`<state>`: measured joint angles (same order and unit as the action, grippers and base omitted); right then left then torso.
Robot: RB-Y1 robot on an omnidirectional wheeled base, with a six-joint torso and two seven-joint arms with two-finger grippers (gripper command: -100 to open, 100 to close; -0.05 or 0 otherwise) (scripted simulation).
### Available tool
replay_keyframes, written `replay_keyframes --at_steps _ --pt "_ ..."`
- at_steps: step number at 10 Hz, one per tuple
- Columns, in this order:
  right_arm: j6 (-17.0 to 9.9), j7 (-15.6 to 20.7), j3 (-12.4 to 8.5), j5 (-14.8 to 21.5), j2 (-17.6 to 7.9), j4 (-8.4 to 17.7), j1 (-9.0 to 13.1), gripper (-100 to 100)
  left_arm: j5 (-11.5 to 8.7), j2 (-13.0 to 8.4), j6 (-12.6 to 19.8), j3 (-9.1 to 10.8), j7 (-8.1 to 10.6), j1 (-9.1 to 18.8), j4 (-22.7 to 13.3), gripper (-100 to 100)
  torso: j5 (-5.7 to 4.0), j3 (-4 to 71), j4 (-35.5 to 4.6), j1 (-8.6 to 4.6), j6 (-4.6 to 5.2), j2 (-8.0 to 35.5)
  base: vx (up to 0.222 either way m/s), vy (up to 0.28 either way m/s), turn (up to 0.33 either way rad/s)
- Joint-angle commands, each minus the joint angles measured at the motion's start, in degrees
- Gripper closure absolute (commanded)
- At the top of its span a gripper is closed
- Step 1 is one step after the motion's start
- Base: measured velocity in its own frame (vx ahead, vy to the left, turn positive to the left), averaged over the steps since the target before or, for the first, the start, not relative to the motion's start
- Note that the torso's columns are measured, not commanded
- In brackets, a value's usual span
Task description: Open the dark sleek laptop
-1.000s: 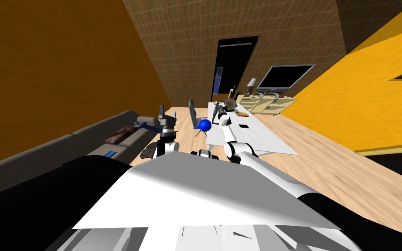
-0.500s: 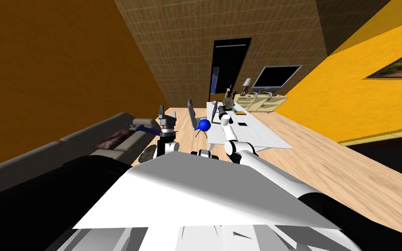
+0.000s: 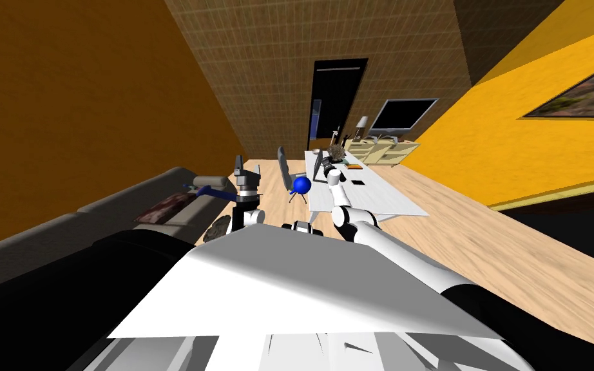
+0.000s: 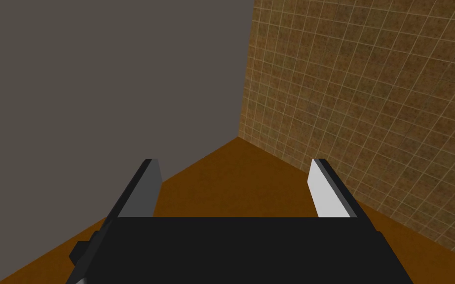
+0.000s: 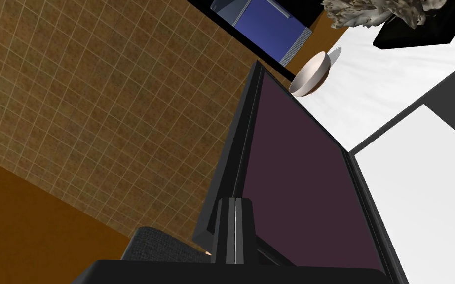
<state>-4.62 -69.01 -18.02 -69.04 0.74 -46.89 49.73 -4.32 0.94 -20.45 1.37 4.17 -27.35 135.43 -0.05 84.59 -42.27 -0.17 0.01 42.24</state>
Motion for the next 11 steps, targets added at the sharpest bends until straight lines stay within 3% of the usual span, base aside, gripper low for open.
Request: replay_keyframes --at_steps 1,4,5,11 --pt "-3.7 -4.6 -2.2 5.5 -0.6 2.3 1.1 100 0.0 0.0 0.0 0.0 0.0 0.0 0.0 0 0.04 0.0 0.0 0.17 0.04 0.1 -0.041 0.085 -0.117" --pt "-4.1 -4.8 -3.0 6.3 -0.3 2.0 1.0 100 0.0 0.0 0.0 0.0 0.0 0.0 0.0 0 0.02 0.0 0.0 0.06 -0.01 0.0 -0.006 0.024 0.007" --pt "-3.9 -4.9 -3.0 6.2 -2.3 2.1 1.1 -100 0.0 0.0 0.0 0.0 0.0 0.0 0.0 0 0.01 0.0 0.0 0.04 0.0 0.0 0.0 0.01 -0.006" --pt "-3.8 -5.1 -3.3 6.2 -6.0 2.5 1.4 -100 0.0 0.0 0.0 0.0 0.0 0.0 0.0 0 0.06 0.0 0.0 0.2 0.0 0.1 0.002 0.015 -0.011"
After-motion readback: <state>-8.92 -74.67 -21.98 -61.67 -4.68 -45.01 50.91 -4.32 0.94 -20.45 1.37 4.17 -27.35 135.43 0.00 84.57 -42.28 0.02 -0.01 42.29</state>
